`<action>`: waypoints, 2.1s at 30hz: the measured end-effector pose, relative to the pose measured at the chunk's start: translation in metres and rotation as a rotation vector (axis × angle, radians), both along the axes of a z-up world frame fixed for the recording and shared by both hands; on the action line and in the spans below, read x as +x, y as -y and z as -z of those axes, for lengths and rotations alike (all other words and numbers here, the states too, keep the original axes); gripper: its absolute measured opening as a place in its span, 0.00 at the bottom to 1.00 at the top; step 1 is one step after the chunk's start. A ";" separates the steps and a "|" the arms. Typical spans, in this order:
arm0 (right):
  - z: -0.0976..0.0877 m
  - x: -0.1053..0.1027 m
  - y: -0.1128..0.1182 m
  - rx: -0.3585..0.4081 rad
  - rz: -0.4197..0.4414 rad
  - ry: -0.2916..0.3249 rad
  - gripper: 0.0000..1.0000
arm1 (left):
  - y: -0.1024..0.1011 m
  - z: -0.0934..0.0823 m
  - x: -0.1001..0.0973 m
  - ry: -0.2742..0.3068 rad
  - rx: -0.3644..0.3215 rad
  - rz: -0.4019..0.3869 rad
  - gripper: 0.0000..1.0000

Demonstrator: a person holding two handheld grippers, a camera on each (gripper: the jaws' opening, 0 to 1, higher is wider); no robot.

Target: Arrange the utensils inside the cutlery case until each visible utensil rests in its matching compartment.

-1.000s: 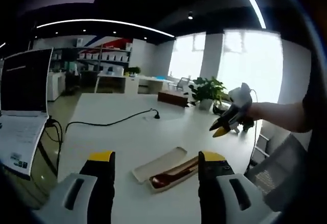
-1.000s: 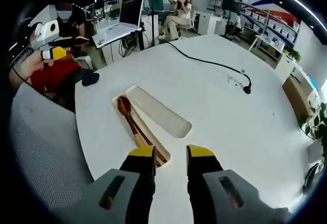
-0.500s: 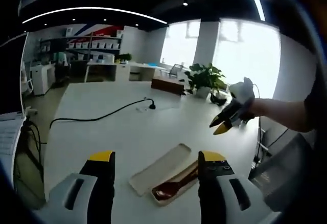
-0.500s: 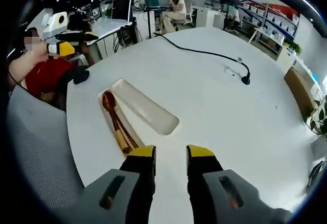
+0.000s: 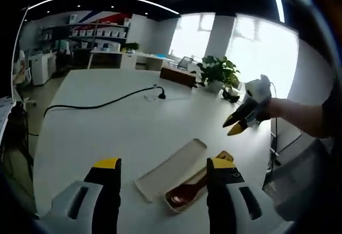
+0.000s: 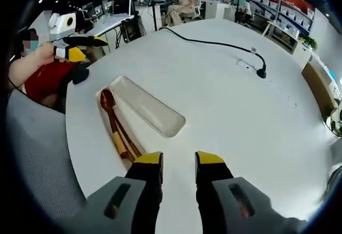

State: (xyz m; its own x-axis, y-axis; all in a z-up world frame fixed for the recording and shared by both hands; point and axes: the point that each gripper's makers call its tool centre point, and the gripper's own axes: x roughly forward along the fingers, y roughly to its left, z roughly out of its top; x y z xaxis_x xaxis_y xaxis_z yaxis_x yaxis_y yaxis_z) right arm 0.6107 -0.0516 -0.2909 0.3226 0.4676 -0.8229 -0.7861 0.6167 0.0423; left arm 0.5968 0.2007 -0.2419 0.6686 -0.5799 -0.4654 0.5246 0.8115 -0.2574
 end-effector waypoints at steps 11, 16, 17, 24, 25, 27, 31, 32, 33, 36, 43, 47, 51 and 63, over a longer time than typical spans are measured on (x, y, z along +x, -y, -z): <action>0.026 0.014 -0.018 0.017 0.007 -0.050 0.20 | -0.005 0.054 0.003 -0.178 -0.055 -0.048 0.63; 0.037 0.021 -0.028 0.074 0.052 -0.104 0.19 | -0.011 0.073 0.007 -0.253 -0.140 -0.100 0.53; 0.038 0.022 -0.029 0.077 0.056 -0.108 0.19 | -0.012 0.075 0.008 -0.253 -0.145 -0.102 0.50; 0.052 0.025 -0.033 0.067 0.060 -0.141 0.19 | -0.012 0.086 0.011 -0.324 -0.200 -0.143 0.46; 0.054 0.025 -0.032 0.065 0.064 -0.146 0.19 | -0.011 0.087 0.011 -0.335 -0.208 -0.142 0.45; 0.057 0.028 -0.032 0.066 0.072 -0.151 0.18 | -0.009 0.090 0.011 -0.350 -0.218 -0.149 0.44; 0.062 0.031 -0.033 0.085 0.096 -0.171 0.17 | -0.008 0.093 0.010 -0.363 -0.217 -0.151 0.37; 0.062 0.031 -0.033 0.087 0.102 -0.176 0.16 | -0.008 0.094 0.010 -0.366 -0.216 -0.151 0.36; 0.063 0.033 -0.034 0.093 0.109 -0.175 0.16 | -0.007 0.094 0.011 -0.365 -0.221 -0.149 0.35; 0.064 0.036 -0.036 0.106 0.119 -0.177 0.14 | -0.005 0.094 0.012 -0.368 -0.224 -0.141 0.33; 0.066 0.043 -0.041 0.114 0.127 -0.174 0.03 | -0.005 0.099 0.014 -0.347 -0.168 -0.117 0.20; 0.062 0.046 -0.042 0.146 0.150 -0.147 0.01 | -0.013 0.103 0.015 -0.308 -0.093 -0.111 0.10; 0.049 0.048 -0.044 0.209 0.164 -0.113 0.00 | -0.012 0.098 0.017 -0.274 -0.100 -0.106 0.04; 0.021 0.052 -0.037 0.282 0.094 0.075 0.00 | -0.003 0.098 0.019 -0.255 -0.139 -0.054 0.28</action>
